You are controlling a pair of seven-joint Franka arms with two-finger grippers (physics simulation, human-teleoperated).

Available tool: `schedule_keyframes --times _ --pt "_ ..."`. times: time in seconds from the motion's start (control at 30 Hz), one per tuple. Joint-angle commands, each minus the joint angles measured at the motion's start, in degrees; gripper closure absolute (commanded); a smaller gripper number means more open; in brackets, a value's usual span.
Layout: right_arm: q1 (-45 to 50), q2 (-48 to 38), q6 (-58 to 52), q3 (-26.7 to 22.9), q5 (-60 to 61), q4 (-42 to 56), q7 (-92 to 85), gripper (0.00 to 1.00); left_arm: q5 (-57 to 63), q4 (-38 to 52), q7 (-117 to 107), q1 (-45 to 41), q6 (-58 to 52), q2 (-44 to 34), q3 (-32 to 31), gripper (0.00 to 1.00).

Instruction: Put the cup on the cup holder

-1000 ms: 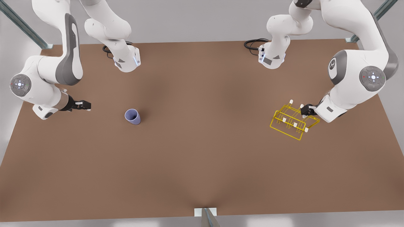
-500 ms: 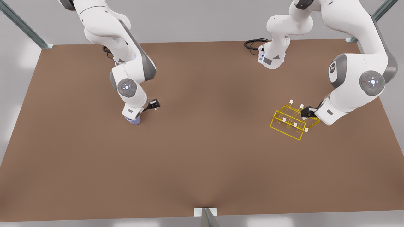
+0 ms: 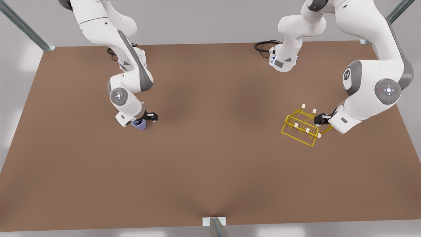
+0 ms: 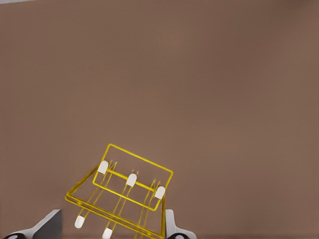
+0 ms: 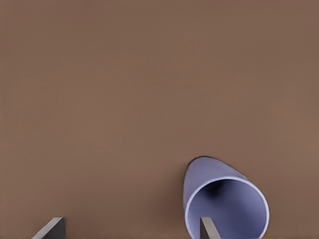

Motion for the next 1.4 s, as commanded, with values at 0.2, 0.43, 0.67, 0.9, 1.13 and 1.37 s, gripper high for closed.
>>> schedule_keyframes --times 0.2,0.43,0.67,0.9,1.13,1.37 --pt "-1.71 0.17 7.56 -0.08 -0.95 -3.62 6.10 0.00 0.01 -0.02 0.18 0.00 -0.17 0.12 0.01 0.00" --pt "-1.98 1.23 9.41 0.01 -0.95 -5.20 5.39 0.00 -0.08 -0.02 0.18 0.00 -0.17 0.12 0.01 0.00" --pt "-2.06 1.58 13.36 0.01 -1.30 -9.42 5.13 0.00 -0.08 -0.02 0.18 0.00 -0.17 0.12 0.10 0.00" --pt "-2.06 2.37 13.63 0.01 -1.30 -10.65 4.16 0.13 -0.08 -0.02 0.18 0.00 -0.08 0.21 0.01 0.00" --pt "-2.06 3.95 15.21 0.01 -1.39 -11.00 2.05 0.55 -0.08 -0.02 0.18 0.00 -0.25 0.21 0.10 0.00" --pt "-2.68 0.35 10.29 0.10 -1.57 -10.56 -2.25 0.79 -0.08 -0.02 0.27 0.00 -0.34 0.12 0.10 0.00"
